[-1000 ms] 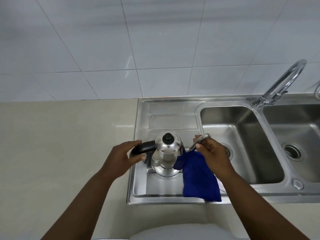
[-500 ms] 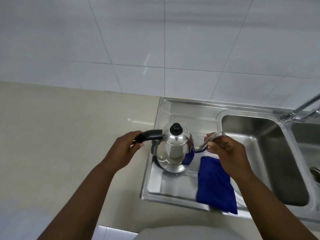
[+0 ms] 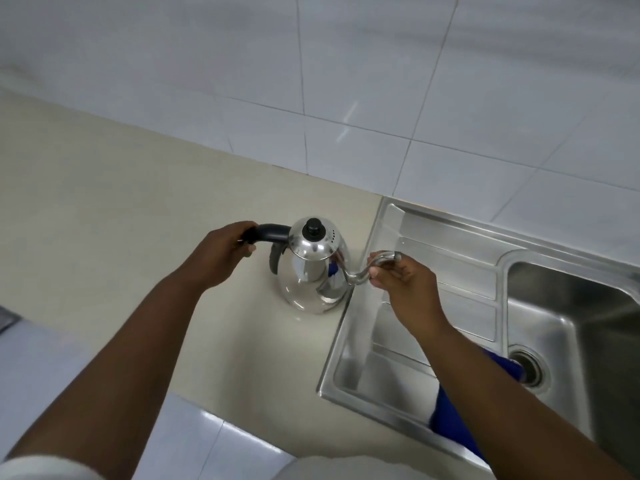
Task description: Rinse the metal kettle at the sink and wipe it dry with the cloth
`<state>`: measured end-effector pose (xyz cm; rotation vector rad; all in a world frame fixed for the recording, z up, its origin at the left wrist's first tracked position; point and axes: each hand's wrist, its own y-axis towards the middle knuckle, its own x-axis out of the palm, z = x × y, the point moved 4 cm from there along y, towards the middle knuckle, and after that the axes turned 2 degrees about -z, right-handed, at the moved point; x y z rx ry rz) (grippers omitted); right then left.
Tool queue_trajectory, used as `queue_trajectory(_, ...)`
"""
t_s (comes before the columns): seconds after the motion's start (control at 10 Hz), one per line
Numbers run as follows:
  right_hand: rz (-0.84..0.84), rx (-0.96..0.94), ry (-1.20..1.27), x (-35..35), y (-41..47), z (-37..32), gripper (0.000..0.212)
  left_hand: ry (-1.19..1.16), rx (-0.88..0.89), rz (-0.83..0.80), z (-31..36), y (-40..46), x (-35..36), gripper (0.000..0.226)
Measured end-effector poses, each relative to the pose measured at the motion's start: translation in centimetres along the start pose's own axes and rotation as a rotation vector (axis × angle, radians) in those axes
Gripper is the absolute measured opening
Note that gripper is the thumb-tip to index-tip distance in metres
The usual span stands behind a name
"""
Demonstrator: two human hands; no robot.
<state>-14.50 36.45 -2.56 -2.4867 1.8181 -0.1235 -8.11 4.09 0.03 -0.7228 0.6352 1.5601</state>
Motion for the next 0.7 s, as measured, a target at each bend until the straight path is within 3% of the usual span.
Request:
queue_trajectory(0.5, -0.056, 0.014, -0.136, 3.4, 1.0, 2.1, 0.018, -0.054, -0.104, 0.075, -4.3, -0.2, 0.0, 0.034)
queue_trajectory(0.6, -0.072, 0.023, -0.236, 3.4, 0.9, 1.8, 0.024, -0.055, -0.137, 0.110, -4.6, -0.4, 0.0, 0.039)
queue_trajectory(0.7, -0.068, 0.023, -0.321, 2.5, 0.2, 1.2, 0.043, -0.049, -0.195, 0.167, -4.0, 0.0, -0.5, 0.055)
